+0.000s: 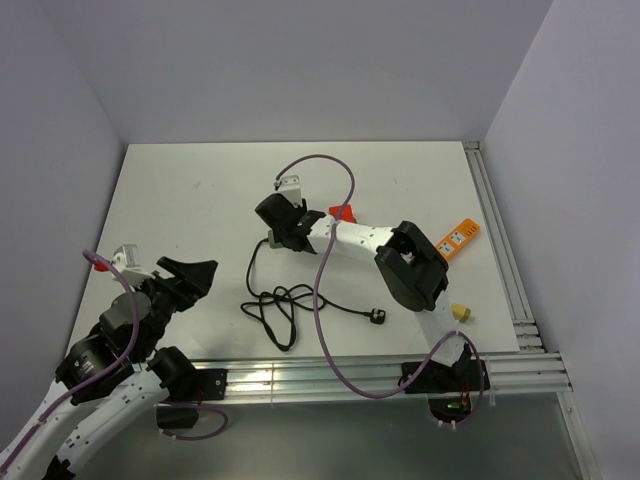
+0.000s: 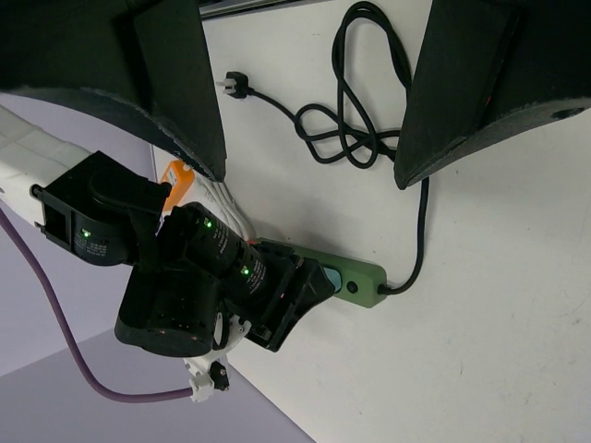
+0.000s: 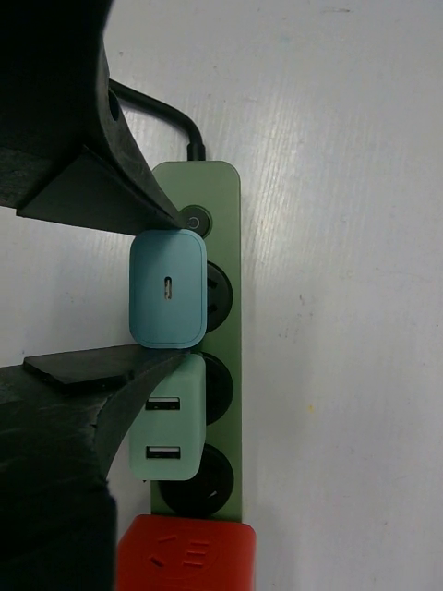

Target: Insert the plug

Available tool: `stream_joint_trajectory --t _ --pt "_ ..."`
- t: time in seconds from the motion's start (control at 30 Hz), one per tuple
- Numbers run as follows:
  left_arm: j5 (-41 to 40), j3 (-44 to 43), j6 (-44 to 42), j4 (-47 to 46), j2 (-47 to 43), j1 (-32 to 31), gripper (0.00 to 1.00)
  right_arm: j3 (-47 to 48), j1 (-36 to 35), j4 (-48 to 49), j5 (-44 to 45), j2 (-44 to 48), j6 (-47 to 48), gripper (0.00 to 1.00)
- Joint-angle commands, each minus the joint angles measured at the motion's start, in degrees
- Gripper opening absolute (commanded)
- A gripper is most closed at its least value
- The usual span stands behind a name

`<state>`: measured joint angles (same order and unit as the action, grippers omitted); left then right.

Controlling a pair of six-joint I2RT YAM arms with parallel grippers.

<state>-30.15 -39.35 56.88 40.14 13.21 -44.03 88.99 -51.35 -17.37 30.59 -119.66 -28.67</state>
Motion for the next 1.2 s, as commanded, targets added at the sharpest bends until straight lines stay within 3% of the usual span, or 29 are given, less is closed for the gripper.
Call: stream_joint_trajectory --t 0.0,0.2,0.4,0.63,1.17 --pt "0.45 -1.86 0.51 -1.03 0.41 0.09 0.79 2.32 -0.24 -11.55 -2.46 -3.48 0.63 0.36" --pt "0.44 -1.61 0.16 -1.2 0.15 0.0 0.79 3.03 -0.15 -11.46 -2.46 -3.04 0.72 0.58" --pt "0.44 -1.52 -0.02 -1.64 0.59 0.08 0.79 3.91 -0.15 -12.08 -1.85 -2.69 0.89 0.67" --pt "0.62 -1.43 -0.02 -1.82 0.67 0.09 0.79 4.08 -0.24 -11.28 -1.32 -1.28 1.24 0.73" --pt "0.62 -1.52 -0.1 -1.73 0.59 0.09 0.8 17.26 -0.24 -21.56 2.1 -4.18 -1.74 0.75"
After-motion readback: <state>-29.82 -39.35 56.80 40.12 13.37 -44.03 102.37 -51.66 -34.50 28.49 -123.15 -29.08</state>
